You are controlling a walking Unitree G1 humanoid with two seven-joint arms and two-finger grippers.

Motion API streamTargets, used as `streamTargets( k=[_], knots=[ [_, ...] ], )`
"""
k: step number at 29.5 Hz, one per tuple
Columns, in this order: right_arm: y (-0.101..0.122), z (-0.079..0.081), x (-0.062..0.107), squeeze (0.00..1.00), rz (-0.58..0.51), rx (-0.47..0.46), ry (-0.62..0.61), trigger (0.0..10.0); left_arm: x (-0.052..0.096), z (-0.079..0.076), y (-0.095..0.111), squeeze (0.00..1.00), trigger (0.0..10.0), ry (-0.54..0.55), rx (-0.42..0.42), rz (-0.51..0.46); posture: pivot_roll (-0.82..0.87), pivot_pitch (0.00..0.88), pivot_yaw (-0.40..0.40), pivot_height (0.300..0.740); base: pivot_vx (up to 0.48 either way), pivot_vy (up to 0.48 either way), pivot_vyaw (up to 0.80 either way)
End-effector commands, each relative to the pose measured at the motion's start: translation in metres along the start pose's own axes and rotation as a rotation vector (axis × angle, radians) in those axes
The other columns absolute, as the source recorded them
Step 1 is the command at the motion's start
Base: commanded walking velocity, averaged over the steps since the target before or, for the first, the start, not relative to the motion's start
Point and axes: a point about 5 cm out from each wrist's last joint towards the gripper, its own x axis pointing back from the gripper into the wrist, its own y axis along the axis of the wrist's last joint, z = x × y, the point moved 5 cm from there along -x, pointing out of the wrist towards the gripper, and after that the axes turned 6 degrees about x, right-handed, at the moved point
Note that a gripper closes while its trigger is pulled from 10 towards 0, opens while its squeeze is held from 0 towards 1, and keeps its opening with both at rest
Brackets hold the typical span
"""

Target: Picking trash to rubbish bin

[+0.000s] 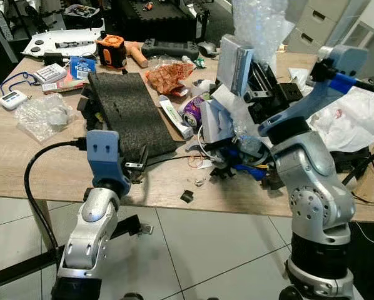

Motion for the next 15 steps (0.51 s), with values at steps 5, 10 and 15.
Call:
streamTargets(
  k=[5,10,15],
  knots=[
    [-0.0028,-0.0058,0.0050,0.00,-0.003,0.035,-0.042,10.0,0.0014,-0.0014,-0.0030,0.00,10.0,-0.005,-0.003,0.016,-0.01,0.200,-0.021,0.740,-0.304,0.000,0.00],
    [-0.0057,-0.0090,0.0057,0.00,0.004,0.030,-0.059,10.0,0.0014,-0.0020,-0.0039,0.00,10.0,-0.010,-0.001,0.023,-0.01,0.201,-0.020,0.740,-0.355,0.000,0.00],
    [-0.0069,-0.0098,0.0068,0.00,0.008,0.034,-0.066,10.0,0.0021,-0.0012,-0.0041,0.00,10.0,-0.007,0.001,0.025,-0.01,0.203,-0.022,0.740,-0.367,0.000,0.00]
  ],
)
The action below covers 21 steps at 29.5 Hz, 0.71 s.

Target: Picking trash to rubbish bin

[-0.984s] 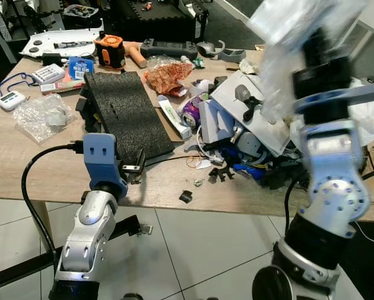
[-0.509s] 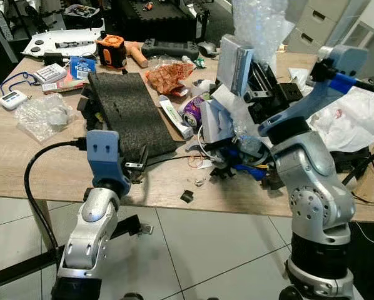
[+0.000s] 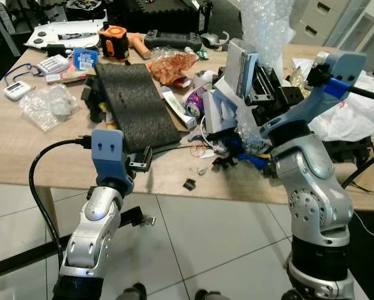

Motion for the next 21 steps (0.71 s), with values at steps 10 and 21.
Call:
streamTargets(
  k=[10,21],
  knots=[
    [-0.0036,-0.0013,0.0035,0.00,0.000,0.008,-0.016,10.0,0.0028,0.0010,-0.0057,0.00,10.0,-0.004,-0.009,0.032,0.00,0.199,-0.017,0.740,-0.361,0.000,0.00],
    [-0.0053,-0.0014,0.0046,0.00,0.003,0.009,-0.019,10.0,0.0024,0.0022,-0.0099,0.00,10.0,-0.007,-0.030,0.058,0.00,0.197,-0.014,0.740,0.000,0.000,0.00]
  ],
)
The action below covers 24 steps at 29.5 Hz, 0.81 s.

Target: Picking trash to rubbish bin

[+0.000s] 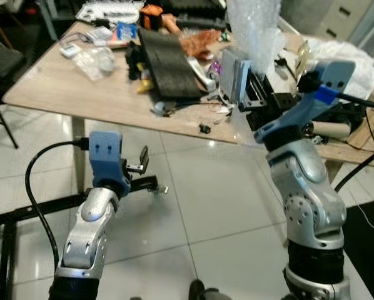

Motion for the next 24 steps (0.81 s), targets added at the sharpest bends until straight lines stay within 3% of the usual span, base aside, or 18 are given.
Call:
streamTargets(
  k=[1,7,10,13,24],
  knots=[
    [0.0026,-0.0045,0.0024,0.00,-0.013,0.009,-0.016,10.0,0.0005,-0.0013,-0.0059,0.00,10.0,-0.009,-0.014,0.029,0.00,0.191,-0.012,0.740,0.000,0.000,0.00],
    [0.0014,-0.0045,0.0030,0.00,-0.009,0.010,-0.019,10.0,0.0004,-0.0026,-0.0108,0.00,10.0,-0.020,-0.020,0.061,0.00,0.192,-0.011,0.740,0.000,0.000,0.00],
    [0.0012,-0.0045,0.0033,0.00,-0.007,0.011,-0.021,10.0,0.0003,-0.0022,-0.0112,0.00,10.0,-0.019,-0.035,0.060,0.00,0.191,-0.009,0.740,0.000,-0.480,0.00],
    [0.0014,-0.0043,0.0031,0.00,-0.007,0.013,-0.022,10.0,0.0002,0.0034,-0.0125,0.00,10.0,0.013,-0.021,0.061,0.00,0.193,-0.009,0.740,0.000,0.000,0.00],
    [-0.0001,-0.0056,0.0037,0.00,0.001,0.013,-0.026,10.0,0.0005,0.0000,-0.0098,0.00,10.0,0.001,-0.023,0.040,0.00,0.202,-0.010,0.740,0.000,0.000,0.00]
  ],
)
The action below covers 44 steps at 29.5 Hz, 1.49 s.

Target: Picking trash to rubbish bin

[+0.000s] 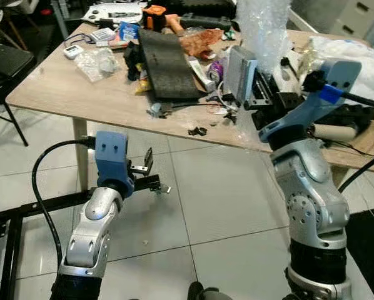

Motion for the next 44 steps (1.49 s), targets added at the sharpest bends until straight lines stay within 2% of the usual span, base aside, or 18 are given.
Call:
streamTargets(
  k=[1,44],
  knots=[
    [-0.0007,0.0035,0.0024,0.00,0.001,0.005,0.013,10.0,0.0024,0.0026,-0.0064,0.00,10.0,0.008,-0.006,0.017,0.00,0.202,-0.010,0.740,0.000,0.000,-0.48],
    [-0.0030,0.0017,0.0025,0.00,0.012,0.018,0.005,10.0,0.0022,0.0041,-0.0052,0.00,10.0,0.017,-0.008,0.007,0.00,0.204,-0.011,0.740,0.000,0.000,-0.80]
  ],
)
